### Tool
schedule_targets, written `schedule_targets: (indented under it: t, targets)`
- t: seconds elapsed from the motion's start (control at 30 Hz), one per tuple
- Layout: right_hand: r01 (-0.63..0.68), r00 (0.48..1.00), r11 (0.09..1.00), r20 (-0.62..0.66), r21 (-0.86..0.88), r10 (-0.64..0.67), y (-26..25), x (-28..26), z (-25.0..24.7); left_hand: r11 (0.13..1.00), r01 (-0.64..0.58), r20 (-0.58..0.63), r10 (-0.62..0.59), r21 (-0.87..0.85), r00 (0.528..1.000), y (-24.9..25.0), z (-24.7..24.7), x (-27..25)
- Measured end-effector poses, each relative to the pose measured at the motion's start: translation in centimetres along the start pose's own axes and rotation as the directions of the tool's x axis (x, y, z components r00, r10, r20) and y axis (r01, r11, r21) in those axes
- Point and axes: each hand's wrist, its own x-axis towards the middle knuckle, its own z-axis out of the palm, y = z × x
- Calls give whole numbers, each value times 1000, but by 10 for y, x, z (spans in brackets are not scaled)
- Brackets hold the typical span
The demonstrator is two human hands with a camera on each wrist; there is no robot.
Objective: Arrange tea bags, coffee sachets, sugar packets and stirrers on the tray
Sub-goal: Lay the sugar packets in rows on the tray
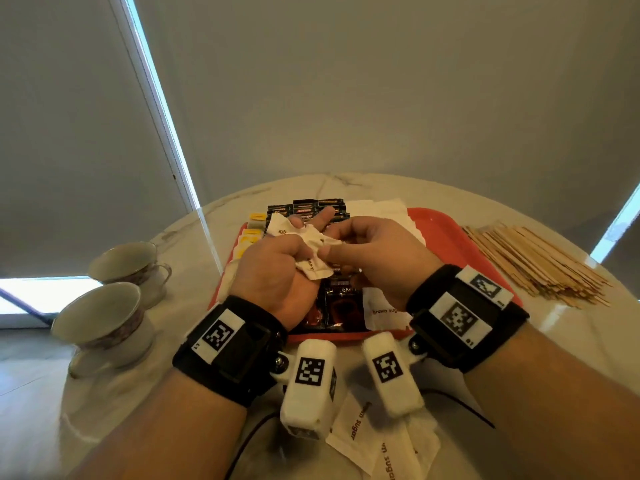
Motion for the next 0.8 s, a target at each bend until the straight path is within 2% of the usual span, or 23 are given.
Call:
schedule_targets:
  t: [0.1, 0.23, 0.37, 0.43, 0.5, 0.57, 0.67, 0.8]
  targets:
    - [-52, 998, 990, -28, 131, 56, -2, 6, 0, 1000, -22, -54, 21, -9, 998, 4, -7, 4]
    - [-120, 992, 898, 29, 424, 119, 5, 5, -2, 995, -96, -177, 92, -15, 980, 7, -14, 9]
    - [-107, 993, 859, 16, 500, 115, 7, 1, -7, 993, -94, -309, 110, 66, 945, 8, -19, 14]
    - [-94, 995, 873, 17, 478, 98, 7, -1, -6, 992, -17, -294, 54, 128, 954, 9, -18, 12]
    - [-75, 997, 896, 19, 438, 74, 7, -4, -3, 979, 87, -217, -46, 182, 975, 10, -15, 8]
    - [-46, 999, 919, 17, 391, 43, 8, -7, -1, 935, 145, -156, -98, 325, 983, 9, -16, 5]
    - [-24, 1000, 940, 13, 340, 21, 8, -9, 0, 853, 121, -77, -95, 507, 992, 7, -15, 0]
    - [-50, 999, 935, 19, 351, 47, 8, -11, -4, 844, 116, -71, -92, 523, 993, 7, -17, -1]
